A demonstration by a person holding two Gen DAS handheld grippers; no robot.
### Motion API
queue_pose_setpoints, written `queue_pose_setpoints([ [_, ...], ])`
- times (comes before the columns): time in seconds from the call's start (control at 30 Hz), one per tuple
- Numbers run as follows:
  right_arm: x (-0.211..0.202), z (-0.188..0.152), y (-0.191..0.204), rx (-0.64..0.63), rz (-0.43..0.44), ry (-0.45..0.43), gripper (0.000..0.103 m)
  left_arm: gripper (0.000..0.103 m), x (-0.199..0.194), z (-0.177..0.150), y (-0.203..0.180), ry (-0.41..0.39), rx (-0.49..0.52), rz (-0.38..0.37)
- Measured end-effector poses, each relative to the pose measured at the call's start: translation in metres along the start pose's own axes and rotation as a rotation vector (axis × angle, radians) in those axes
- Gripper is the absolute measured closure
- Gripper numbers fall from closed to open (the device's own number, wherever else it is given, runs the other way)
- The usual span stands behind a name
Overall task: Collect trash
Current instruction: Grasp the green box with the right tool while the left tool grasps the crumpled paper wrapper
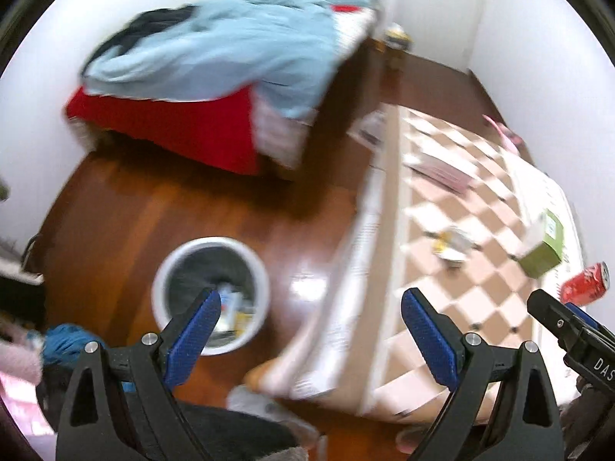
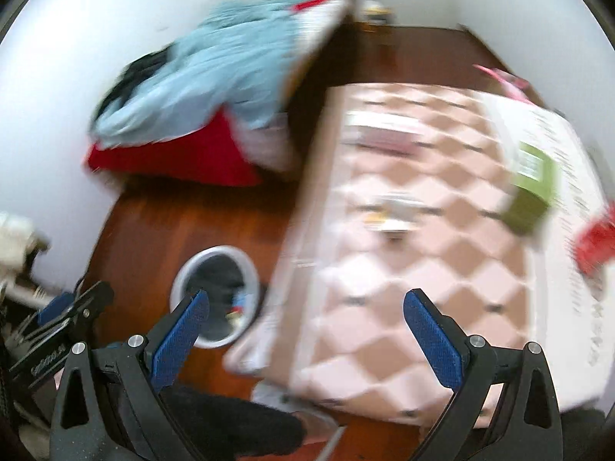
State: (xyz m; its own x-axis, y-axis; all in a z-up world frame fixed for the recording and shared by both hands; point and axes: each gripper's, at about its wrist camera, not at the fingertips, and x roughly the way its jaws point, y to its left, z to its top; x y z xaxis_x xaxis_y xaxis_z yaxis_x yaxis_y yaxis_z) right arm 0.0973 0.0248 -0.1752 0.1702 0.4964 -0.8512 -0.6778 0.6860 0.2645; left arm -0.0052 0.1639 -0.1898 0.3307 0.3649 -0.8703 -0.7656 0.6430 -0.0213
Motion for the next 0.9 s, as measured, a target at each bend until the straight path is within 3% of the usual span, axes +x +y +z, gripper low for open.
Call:
queue_pose_setpoints([
  [0.23,0.013,0.030,-0.126,0.176,-0.187,-0.007,0.001,0.008,0.080,0.024,-0.091,0.127,0.092,-0.105],
  [0.47,0.041,0.074,-0.195,0.265,-0.252,0.002,0.001,0.010,0.136,0.032,-0.141,0.176,0.190,-0.106],
  [0.63,0.069,0.104,-0.218,0.310,-0.267,0.011,0.001,0.034,0.152,0.036,-0.155,0.179,0.201,-0.103],
  [0.7,0.078,0.112,-0.223,0.320,-0.268,0.016,0.001,0.055,0.154,0.035,-0.158,0.174,0.210,-0.099],
  [0.9,0.097,0.121,-0.231,0.348,-0.279,0.046,0.001,0.056,0.155,0.031,-0.160,0.141,0.229,-0.090],
])
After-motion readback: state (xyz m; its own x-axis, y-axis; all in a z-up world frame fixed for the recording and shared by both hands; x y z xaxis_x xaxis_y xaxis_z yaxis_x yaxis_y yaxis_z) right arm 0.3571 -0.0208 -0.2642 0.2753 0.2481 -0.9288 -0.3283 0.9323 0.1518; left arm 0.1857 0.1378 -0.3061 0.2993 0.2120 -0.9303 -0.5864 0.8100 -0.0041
